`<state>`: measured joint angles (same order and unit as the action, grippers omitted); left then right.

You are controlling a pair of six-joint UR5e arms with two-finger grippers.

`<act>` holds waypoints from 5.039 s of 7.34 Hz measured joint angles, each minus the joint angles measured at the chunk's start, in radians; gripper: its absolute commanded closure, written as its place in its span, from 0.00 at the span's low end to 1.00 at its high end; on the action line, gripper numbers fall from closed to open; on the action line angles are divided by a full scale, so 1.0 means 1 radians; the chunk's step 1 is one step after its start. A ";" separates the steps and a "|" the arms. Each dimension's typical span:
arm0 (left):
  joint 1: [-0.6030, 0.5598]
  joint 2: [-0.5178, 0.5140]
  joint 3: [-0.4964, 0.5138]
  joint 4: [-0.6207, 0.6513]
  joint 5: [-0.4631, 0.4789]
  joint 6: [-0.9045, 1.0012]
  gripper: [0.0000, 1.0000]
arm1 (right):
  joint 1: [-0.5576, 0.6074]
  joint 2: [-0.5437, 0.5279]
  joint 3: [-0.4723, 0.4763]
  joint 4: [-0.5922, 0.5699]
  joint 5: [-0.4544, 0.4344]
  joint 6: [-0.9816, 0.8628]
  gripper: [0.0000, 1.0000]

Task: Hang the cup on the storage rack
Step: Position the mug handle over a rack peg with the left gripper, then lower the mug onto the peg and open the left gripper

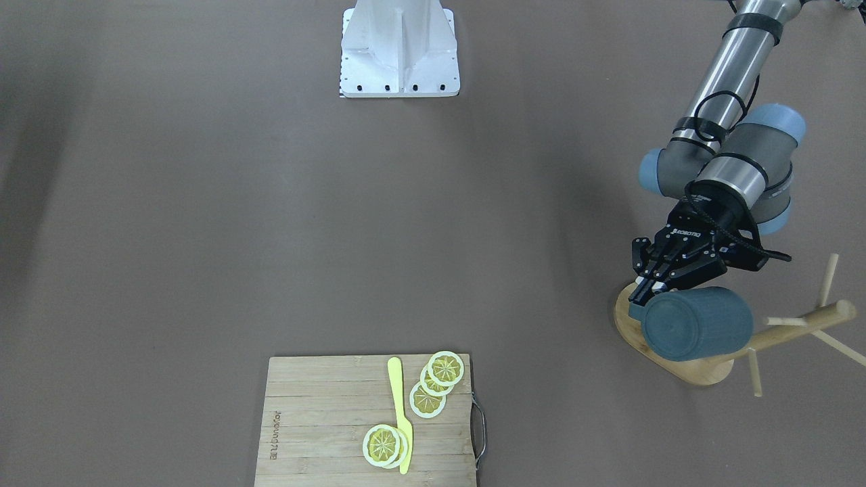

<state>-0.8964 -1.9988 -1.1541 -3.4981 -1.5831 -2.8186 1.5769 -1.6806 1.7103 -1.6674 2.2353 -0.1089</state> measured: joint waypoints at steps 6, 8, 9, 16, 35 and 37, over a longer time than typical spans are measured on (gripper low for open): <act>-0.030 0.055 0.065 -0.092 -0.002 -0.014 1.00 | 0.000 0.000 0.000 0.000 -0.002 0.000 0.00; -0.038 0.060 0.101 -0.118 -0.001 -0.059 1.00 | 0.000 0.002 0.001 0.000 -0.002 0.000 0.00; -0.040 0.061 0.109 -0.120 -0.001 -0.073 1.00 | 0.000 0.002 0.001 0.000 -0.002 0.000 0.00; -0.041 0.063 0.114 -0.123 0.000 -0.094 0.43 | 0.000 0.008 -0.001 0.000 -0.002 0.002 0.00; -0.042 0.135 -0.036 -0.203 -0.003 -0.090 0.01 | 0.000 0.036 -0.008 0.000 -0.002 0.015 0.00; -0.042 0.180 -0.120 -0.242 -0.004 -0.078 0.01 | 0.000 0.035 -0.009 -0.001 -0.002 0.015 0.00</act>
<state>-0.9388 -1.8191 -1.2742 -3.7397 -1.5874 -2.8970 1.5769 -1.6458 1.7017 -1.6684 2.2332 -0.0936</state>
